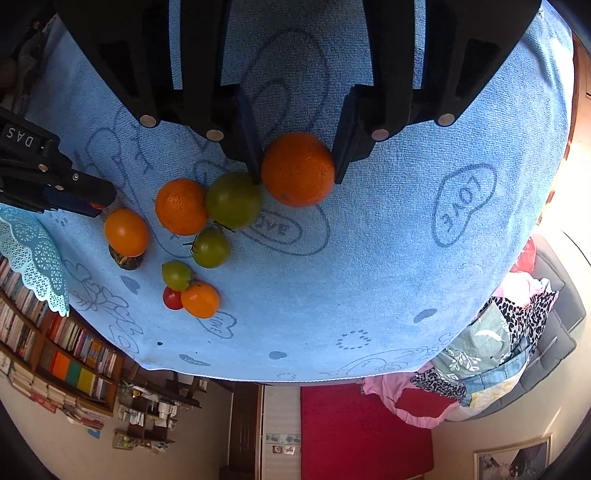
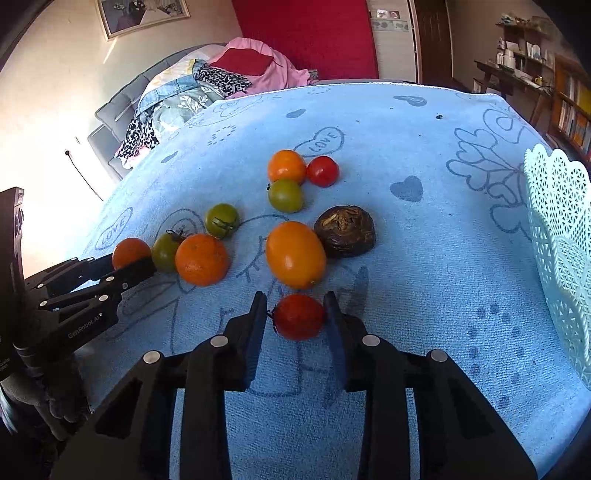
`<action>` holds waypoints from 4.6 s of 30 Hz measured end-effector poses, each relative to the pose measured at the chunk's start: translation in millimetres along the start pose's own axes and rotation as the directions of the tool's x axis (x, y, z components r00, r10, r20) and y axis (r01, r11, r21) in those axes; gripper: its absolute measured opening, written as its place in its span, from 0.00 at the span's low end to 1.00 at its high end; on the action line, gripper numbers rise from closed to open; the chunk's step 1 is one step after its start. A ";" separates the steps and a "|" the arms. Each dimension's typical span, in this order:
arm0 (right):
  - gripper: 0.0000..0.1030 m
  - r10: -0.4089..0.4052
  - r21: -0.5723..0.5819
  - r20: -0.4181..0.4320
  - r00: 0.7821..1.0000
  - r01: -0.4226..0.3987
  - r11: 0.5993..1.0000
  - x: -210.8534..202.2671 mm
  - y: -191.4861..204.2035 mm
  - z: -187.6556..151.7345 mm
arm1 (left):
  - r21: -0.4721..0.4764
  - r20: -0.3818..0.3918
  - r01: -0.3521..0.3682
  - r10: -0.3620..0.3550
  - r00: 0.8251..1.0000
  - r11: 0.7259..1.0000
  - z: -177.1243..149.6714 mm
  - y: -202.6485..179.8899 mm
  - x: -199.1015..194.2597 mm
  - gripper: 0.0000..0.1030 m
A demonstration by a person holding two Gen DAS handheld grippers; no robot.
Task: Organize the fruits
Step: 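Lift and carry the orange with the left tool while the right tool carries the red tomato to the basket, then open the left tool over the white basket while the right tool releases the red tomato there, then move both tools away from the basket back toward the remaining fruits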
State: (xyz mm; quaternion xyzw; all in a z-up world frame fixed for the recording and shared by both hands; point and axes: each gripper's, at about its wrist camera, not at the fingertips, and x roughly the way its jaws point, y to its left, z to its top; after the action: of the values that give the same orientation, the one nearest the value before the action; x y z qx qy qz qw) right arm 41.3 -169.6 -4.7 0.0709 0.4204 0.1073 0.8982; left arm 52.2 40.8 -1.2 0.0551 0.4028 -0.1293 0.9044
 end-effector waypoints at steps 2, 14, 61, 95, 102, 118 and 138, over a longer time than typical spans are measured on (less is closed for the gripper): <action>0.32 0.002 0.006 0.009 1.000 -0.002 1.000 -3.5 -1.2 -0.2 | -0.007 0.010 -0.008 0.008 1.000 1.000 -1.0 -0.1 -4.7 0.36; 0.32 -0.023 -0.045 -0.035 0.999 0.022 0.999 7.5 7.9 -4.9 | -0.021 0.026 -0.046 0.046 0.999 0.999 -2.1 -0.6 -11.4 0.36; 0.27 -0.250 0.214 0.340 0.907 0.184 0.959 -170.8 -106.1 19.6 | 0.160 0.250 0.081 -0.120 0.961 0.984 76.5 -143.3 -79.1 0.36; 0.28 -0.393 0.390 0.281 0.876 0.269 0.880 -178.3 -192.3 -0.7 | 0.318 0.130 0.273 -0.327 0.936 0.908 100.3 -280.2 -31.8 0.37; 0.36 -0.397 0.406 0.290 0.871 0.264 0.875 -179.3 -195.1 -1.7 | 0.300 0.157 0.275 -0.332 0.930 0.913 101.3 -274.1 -35.1 0.67; 0.66 -0.446 0.395 0.310 0.839 0.313 0.864 -184.0 -189.2 -2.5 | 0.264 0.188 0.219 -0.273 0.944 0.939 98.9 -260.4 -38.9 0.85; 0.91 -0.425 0.364 0.380 0.822 0.289 0.885 -186.2 -169.1 -3.5 | 0.249 0.251 0.112 -0.175 0.952 0.962 91.3 -237.4 -45.5 0.85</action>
State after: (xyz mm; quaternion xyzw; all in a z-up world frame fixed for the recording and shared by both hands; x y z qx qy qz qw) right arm -55.0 -380.0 94.1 0.1440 0.2183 -0.1469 0.9539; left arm 22.2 -197.2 94.8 0.1124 0.2606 -0.2475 0.9264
